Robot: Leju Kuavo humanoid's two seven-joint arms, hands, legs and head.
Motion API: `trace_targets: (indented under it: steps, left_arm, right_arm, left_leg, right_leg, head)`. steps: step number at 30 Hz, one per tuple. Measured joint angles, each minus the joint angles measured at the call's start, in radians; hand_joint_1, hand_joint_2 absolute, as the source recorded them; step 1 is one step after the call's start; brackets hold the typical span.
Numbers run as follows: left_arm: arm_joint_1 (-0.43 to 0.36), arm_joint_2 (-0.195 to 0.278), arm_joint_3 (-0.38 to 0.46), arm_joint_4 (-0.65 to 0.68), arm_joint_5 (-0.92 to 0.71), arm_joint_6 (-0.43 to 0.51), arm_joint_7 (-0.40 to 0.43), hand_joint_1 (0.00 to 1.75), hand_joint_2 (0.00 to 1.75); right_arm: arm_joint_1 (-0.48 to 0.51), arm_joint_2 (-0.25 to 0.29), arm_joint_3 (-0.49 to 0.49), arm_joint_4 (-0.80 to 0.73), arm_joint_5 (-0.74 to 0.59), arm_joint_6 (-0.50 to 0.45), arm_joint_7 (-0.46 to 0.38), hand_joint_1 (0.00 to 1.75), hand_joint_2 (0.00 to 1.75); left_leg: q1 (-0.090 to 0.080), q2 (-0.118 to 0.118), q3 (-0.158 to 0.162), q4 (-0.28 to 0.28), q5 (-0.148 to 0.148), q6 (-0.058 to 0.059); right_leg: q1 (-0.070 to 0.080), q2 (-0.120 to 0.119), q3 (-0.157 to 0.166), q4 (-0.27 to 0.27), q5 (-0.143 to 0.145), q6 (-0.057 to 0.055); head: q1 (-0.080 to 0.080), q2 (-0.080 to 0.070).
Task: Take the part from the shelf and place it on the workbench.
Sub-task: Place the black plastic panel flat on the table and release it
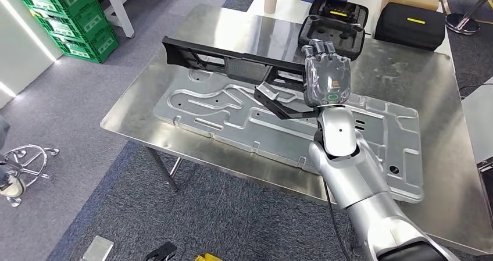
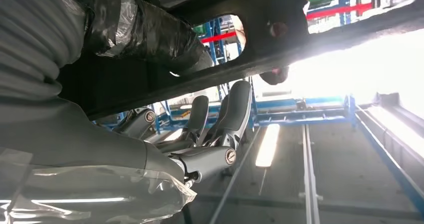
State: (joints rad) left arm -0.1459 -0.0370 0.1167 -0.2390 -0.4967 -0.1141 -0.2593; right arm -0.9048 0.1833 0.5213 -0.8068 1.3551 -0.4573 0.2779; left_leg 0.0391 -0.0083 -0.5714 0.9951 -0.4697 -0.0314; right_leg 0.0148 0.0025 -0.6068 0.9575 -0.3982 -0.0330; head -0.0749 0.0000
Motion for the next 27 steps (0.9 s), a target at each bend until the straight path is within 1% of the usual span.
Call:
trace_targets:
  steps: [1, 2, 4, 5, 6, 7, 8, 9, 10, 11, 12, 13, 15, 16, 17, 19, 20, 21, 22, 23, 24, 25, 26, 27]
  left_arm:
    - [-0.001, 0.0, 0.0, 0.0, 0.0, 0.0, 0.0, 0.0, 1.75]
    - [-0.001, 0.001, 0.0, 0.0, 0.0, 0.0, 0.0, 0.0, 1.75]
    - [0.001, 0.006, -0.001, 0.0, 0.0, 0.0, 0.002, 0.0, 1.75]
    - [0.003, 0.01, -0.002, 0.0, 0.0, 0.0, 0.002, 0.0, 1.75]
    - [0.005, 0.014, -0.003, 0.0, 0.0, 0.0, 0.002, 0.0, 1.75]
    - [0.007, 0.018, -0.005, 0.0, 0.001, 0.0, 0.002, 0.0, 1.75]
    - [0.007, 0.021, -0.006, 0.0, 0.001, 0.0, 0.002, 0.0, 1.75]
    - [0.007, 0.023, -0.008, 0.0, 0.002, 0.0, 0.002, 0.0, 1.75]
    - [0.005, 0.025, -0.008, 0.0, 0.004, -0.001, 0.002, 0.0, 1.75]
    - [0.004, 0.027, -0.009, 0.0, 0.005, -0.001, 0.003, 0.0, 1.75]
    - [0.003, 0.027, -0.01, 0.0, 0.007, -0.001, 0.003, 0.0, 1.75]
    - [0.002, 0.028, -0.01, 0.0, 0.008, -0.001, 0.003, 0.0, 1.75]
    - [0.003, 0.027, -0.01, 0.0, 0.008, -0.001, 0.001, 0.0, 1.75]
    - [0.003, 0.026, -0.011, 0.0, 0.009, 0.0, 0.001, 0.0, 1.75]
    - [0.003, 0.023, -0.011, 0.0, 0.009, 0.0, 0.0, 0.0, 1.75]
    - [0.001, 0.015, -0.011, 0.0, 0.01, 0.002, 0.0, 0.0, 1.75]
    - [0.002, 0.013, -0.011, 0.0, 0.011, 0.004, 0.0, 0.0, 1.75]
    - [0.003, 0.011, -0.011, 0.0, 0.012, 0.006, 0.0, 0.0, 1.75]
    - [0.004, 0.01, -0.011, 0.0, 0.013, 0.009, -0.001, 0.0, 1.75]
    - [0.004, 0.009, -0.011, 0.0, 0.015, 0.013, -0.001, 0.0, 1.75]
    - [0.004, 0.009, -0.011, 0.0, 0.016, 0.014, -0.002, 0.0, 1.75]
    - [0.003, 0.009, -0.011, 0.0, 0.016, 0.016, -0.002, 0.0, 1.75]
    - [0.001, 0.009, -0.011, 0.0, 0.017, 0.017, -0.002, 0.0, 1.75]
    - [0.0, 0.009, -0.011, 0.0, 0.017, 0.017, -0.002, 0.0, 1.75]
  right_arm:
    - [0.0, 0.002, 0.0, 0.001, 0.0, 0.0, 0.0, 1.75, 1.75]
    - [0.0, 0.004, 0.0, 0.001, -0.001, 0.0, 0.0, 1.75, 1.75]
    - [0.0, 0.008, 0.0, 0.005, -0.003, 0.001, -0.001, 1.75, 1.75]
    - [0.002, 0.009, 0.0, 0.008, -0.004, 0.002, -0.001, 1.75, 1.75]
    - [0.003, 0.009, 0.0, 0.011, -0.004, 0.003, -0.001, 1.75, 1.75]
    - [0.004, 0.009, 0.0, 0.013, -0.005, 0.003, -0.002, 1.75, 1.75]
    - [0.004, 0.01, 0.0, 0.014, -0.006, 0.004, -0.004, 1.75, 1.75]
    - [0.003, 0.012, 0.0, 0.015, -0.007, 0.004, -0.006, 1.75, 1.75]
    - [0.002, 0.013, 0.001, 0.016, -0.008, 0.004, -0.007, 1.75, 1.75]
    - [0.001, 0.015, 0.001, 0.016, -0.009, 0.004, -0.007, 1.75, 1.75]
    - [0.0, 0.016, 0.001, 0.016, -0.011, 0.004, -0.007, 1.75, 1.75]
    - [-0.001, 0.016, 0.001, 0.017, -0.012, 0.004, -0.008, 1.75, 1.75]
    - [-0.001, 0.016, 0.001, 0.016, -0.014, 0.004, -0.008, 1.75, 1.75]
    - [-0.001, 0.016, 0.001, 0.016, -0.015, 0.004, -0.009, 1.75, 1.75]
    - [-0.002, 0.016, 0.001, 0.017, -0.016, 0.004, -0.01, 1.75, 1.75]
    - [-0.001, 0.016, 0.001, 0.018, -0.023, 0.008, -0.014, 1.75, 1.75]
    - [0.001, 0.015, 0.001, 0.019, -0.029, 0.012, -0.018, 1.75, 1.75]
    - [0.004, 0.014, 0.001, 0.019, -0.036, 0.017, -0.021, 1.75, 1.75]
    - [0.005, 0.013, 0.001, 0.02, -0.042, 0.021, -0.025, 1.75, 1.75]
    - [0.006, 0.013, 0.001, 0.02, -0.048, 0.024, -0.029, 1.75, 1.75]
    - [0.005, 0.012, 0.001, 0.02, -0.053, 0.026, -0.033, 1.75, 1.75]
    - [0.003, 0.012, 0.001, 0.02, -0.057, 0.029, -0.035, 1.31, 1.31]
    - [0.0, 0.013, 0.0, 0.02, -0.063, 0.033, -0.037, 0.87, 0.87]
    - [-0.003, 0.013, 0.0, 0.02, -0.07, 0.038, -0.038, 0.44, 0.44]
  left_leg:
    - [-0.001, 0.002, -0.008, 0.023, -0.013, -0.003]
    - [-0.002, 0.004, -0.029, 0.066, -0.034, -0.004]
    - [-0.004, 0.006, -0.1, 0.194, -0.079, -0.006]
    - [-0.004, 0.006, -0.131, 0.24, -0.086, -0.007]
    - [-0.004, 0.006, -0.148, 0.256, -0.074, -0.009]
    - [-0.004, 0.006, -0.146, 0.232, -0.043, -0.011]
    - [-0.004, 0.007, -0.127, 0.176, 0.001, -0.012]
    - [-0.004, 0.007, -0.101, 0.112, 0.036, -0.012]
    - [-0.004, 0.006, -0.077, 0.056, 0.058, -0.01]
    - [-0.005, 0.006, -0.063, 0.023, 0.065, -0.005]
    - [-0.007, 0.005, -0.057, 0.011, 0.06, 0.001]
    - [-0.008, 0.004, -0.057, 0.008, 0.056, 0.008]
    - [-0.006, 0.004, -0.054, 0.009, 0.053, 0.019]
    - [-0.003, 0.004, -0.052, 0.008, 0.052, 0.024]
    - [-0.001, 0.005, -0.05, 0.007, 0.05, 0.028]
    - [0.0, 0.005, -0.048, 0.007, 0.046, 0.033]
    - [0.0, 0.005, -0.047, 0.007, 0.044, 0.034]
    - [0.0, 0.004, -0.045, 0.007, 0.042, 0.034]
    - [0.0, 0.004, -0.041, 0.007, 0.039, 0.033]
    - [0.0, 0.003, -0.036, 0.007, 0.037, 0.032]
    - [-0.001, 0.002, -0.031, 0.006, 0.034, 0.031]
    - [-0.002, 0.001, -0.028, 0.006, 0.031, 0.028]
    - [-0.002, 0.001, -0.027, 0.005, 0.03, 0.024]
    - [-0.002, 0.001, -0.028, 0.003, 0.029, 0.02]
  right_leg:
    - [-0.003, -0.001, 0.013, -0.015, 0.002, 0.0]
    - [-0.005, -0.001, 0.025, -0.026, 0.003, 0.0]
    - [-0.003, -0.001, 0.036, -0.03, -0.003, -0.005]
    - [-0.002, -0.001, 0.041, -0.029, -0.008, -0.007]
    - [-0.001, 0.001, 0.046, -0.027, -0.015, -0.007]
    - [-0.001, 0.002, 0.052, -0.022, -0.022, -0.006]
    - [-0.002, 0.004, 0.057, -0.015, -0.031, -0.003]
    - [-0.002, 0.005, 0.061, -0.007, -0.042, 0.0]
    - [-0.001, 0.007, 0.061, 0.004, -0.052, 0.005]
    - [0.0, 0.008, 0.059, 0.012, -0.06, 0.01]
    - [0.002, 0.01, 0.057, 0.017, -0.065, 0.015]
    - [0.003, 0.01, 0.056, 0.02, -0.067, 0.02]
    - [0.002, 0.01, 0.052, 0.028, -0.076, 0.029]
    - [0.0, 0.009, 0.039, 0.053, -0.09, 0.035]
    - [-0.002, 0.008, 0.015, 0.099, -0.112, 0.042]
    - [-0.008, 0.005, -0.063, 0.241, -0.163, 0.054]
    - [-0.011, 0.005, -0.101, 0.3, -0.177, 0.057]
    - [-0.013, 0.004, -0.126, 0.329, -0.172, 0.058]
    - [-0.014, 0.004, -0.131, 0.317, -0.149, 0.056]
    - [-0.014, 0.004, -0.116, 0.266, -0.109, 0.051]
    - [-0.013, 0.003, -0.089, 0.196, -0.064, 0.044]
    - [-0.01, 0.003, -0.061, 0.126, -0.031, 0.036]
    - [-0.007, 0.003, -0.035, 0.07, -0.011, 0.029]
    - [-0.004, 0.002, -0.021, 0.039, -0.006, 0.024]
  head:
    - [-0.002, 0.0]
    - [-0.003, 0.0]
    - [-0.005, 0.0]
    - [-0.005, 0.0]
    - [-0.005, 0.0]
    - [-0.004, 0.0]
    - [-0.004, 0.0]
    - [-0.004, 0.0]
    - [-0.004, 0.0]
    - [-0.004, 0.0]
    - [-0.005, 0.0]
    - [-0.005, 0.0]
    - [-0.005, 0.0]
    - [-0.003, 0.0]
    - [-0.002, 0.0]
    - [0.001, 0.0]
    - [0.001, 0.0]
    - [0.001, 0.0]
    - [0.001, 0.0]
    - [0.001, 0.0]
    - [0.001, 0.0]
    - [0.001, 0.0]
    - [0.001, 0.0]
    - [0.002, 0.0]
